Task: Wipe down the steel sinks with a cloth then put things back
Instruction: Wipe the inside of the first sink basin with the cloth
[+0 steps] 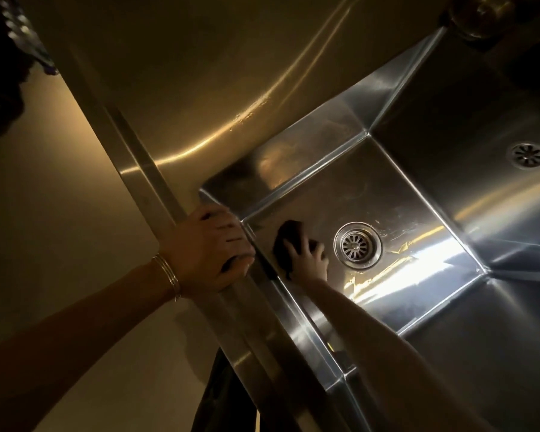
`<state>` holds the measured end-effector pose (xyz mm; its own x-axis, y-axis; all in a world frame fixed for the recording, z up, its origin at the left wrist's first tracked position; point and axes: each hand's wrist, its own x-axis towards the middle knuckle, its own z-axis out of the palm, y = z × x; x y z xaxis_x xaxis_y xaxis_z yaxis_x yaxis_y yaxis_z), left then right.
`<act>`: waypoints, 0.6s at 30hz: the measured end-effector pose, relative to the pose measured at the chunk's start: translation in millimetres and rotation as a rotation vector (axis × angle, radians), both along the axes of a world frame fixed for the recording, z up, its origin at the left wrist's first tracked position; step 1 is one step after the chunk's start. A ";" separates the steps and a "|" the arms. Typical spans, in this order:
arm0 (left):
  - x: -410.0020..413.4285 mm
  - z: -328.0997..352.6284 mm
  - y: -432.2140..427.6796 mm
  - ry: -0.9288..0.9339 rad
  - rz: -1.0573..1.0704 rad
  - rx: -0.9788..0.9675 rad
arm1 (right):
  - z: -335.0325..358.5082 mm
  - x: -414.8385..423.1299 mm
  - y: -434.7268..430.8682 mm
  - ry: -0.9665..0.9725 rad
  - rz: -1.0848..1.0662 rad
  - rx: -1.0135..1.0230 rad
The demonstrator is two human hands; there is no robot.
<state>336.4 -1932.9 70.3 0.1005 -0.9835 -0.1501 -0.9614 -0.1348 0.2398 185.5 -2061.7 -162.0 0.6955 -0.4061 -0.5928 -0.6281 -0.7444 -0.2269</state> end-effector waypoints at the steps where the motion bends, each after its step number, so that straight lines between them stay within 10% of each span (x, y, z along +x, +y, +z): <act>1: 0.1 0.1 0.2 0.006 0.003 0.003 | -1.1 3.6 -8.2 -0.079 0.160 0.029; 6: 0.2 -1.1 1.1 0.012 0.018 0.012 | 1.2 43.1 -13.3 0.031 -0.218 -0.083; 11: -0.1 -0.2 -0.4 0.009 0.014 0.027 | -1.5 65.6 -7.0 -0.074 0.409 -0.034; 15: -1.9 -1.8 -0.3 0.014 0.028 0.007 | -6.7 73.7 -21.3 -0.025 -0.064 -0.092; 18: -1.2 -1.9 -0.2 0.018 0.029 -0.002 | -6.8 72.0 -2.8 0.014 0.024 -0.118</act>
